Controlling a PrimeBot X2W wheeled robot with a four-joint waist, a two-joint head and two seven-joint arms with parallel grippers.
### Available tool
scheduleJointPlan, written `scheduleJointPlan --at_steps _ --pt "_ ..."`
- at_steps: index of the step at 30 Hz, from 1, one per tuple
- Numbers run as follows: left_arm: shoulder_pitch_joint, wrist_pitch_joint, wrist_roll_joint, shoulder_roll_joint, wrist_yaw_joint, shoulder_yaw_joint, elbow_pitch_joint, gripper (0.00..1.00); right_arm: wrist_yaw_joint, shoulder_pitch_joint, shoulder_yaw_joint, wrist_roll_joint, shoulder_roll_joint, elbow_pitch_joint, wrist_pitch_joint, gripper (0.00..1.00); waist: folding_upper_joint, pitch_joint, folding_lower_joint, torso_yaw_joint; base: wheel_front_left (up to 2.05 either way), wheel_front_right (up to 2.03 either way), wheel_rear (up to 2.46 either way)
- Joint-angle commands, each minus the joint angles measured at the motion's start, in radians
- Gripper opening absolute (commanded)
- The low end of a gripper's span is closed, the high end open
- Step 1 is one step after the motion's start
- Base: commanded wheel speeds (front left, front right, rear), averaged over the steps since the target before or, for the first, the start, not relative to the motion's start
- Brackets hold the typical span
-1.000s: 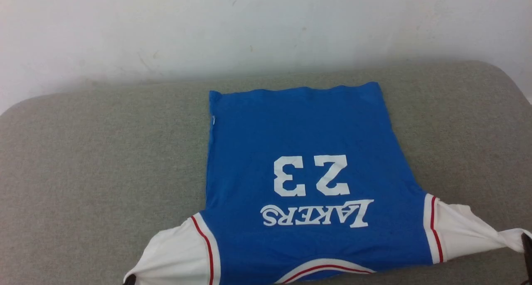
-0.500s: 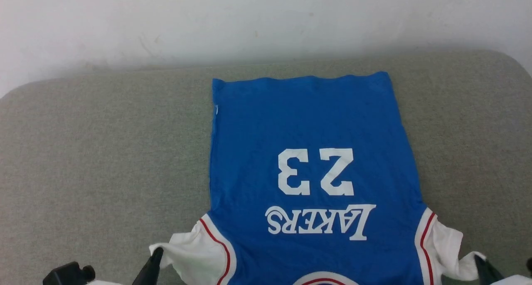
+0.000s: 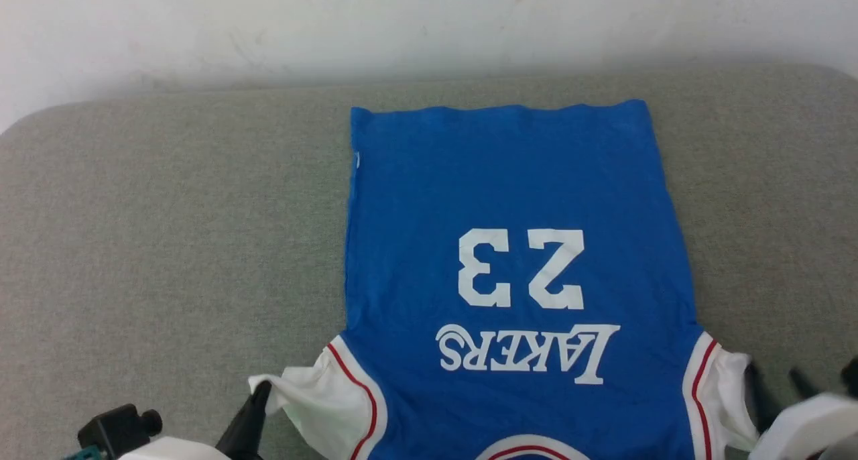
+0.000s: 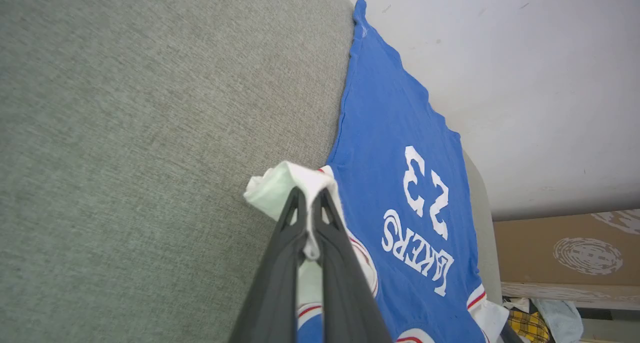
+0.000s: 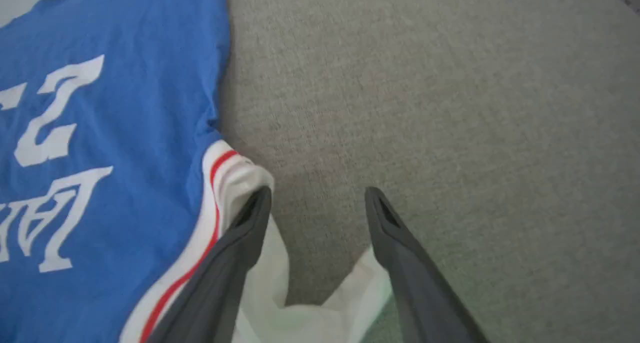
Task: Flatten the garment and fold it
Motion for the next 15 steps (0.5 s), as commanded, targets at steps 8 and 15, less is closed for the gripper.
scheduleJointPlan --at_steps 8,15 --pt "-0.032 -0.049 0.026 0.0 -0.015 0.006 -0.048 0.0 -0.001 -0.253 0.043 0.013 -0.149 -0.527 0.313 1.0 -0.0002 0.074 -0.0001 0.021 0.0 0.0 0.0" --pt "-0.109 -0.065 0.025 -0.014 -0.035 -0.027 -0.05 0.0 -0.001 -0.622 0.103 0.011 -0.21 -0.373 0.52 1.0 -0.0002 0.164 -0.0001 0.072 0.0 0.0 0.0"
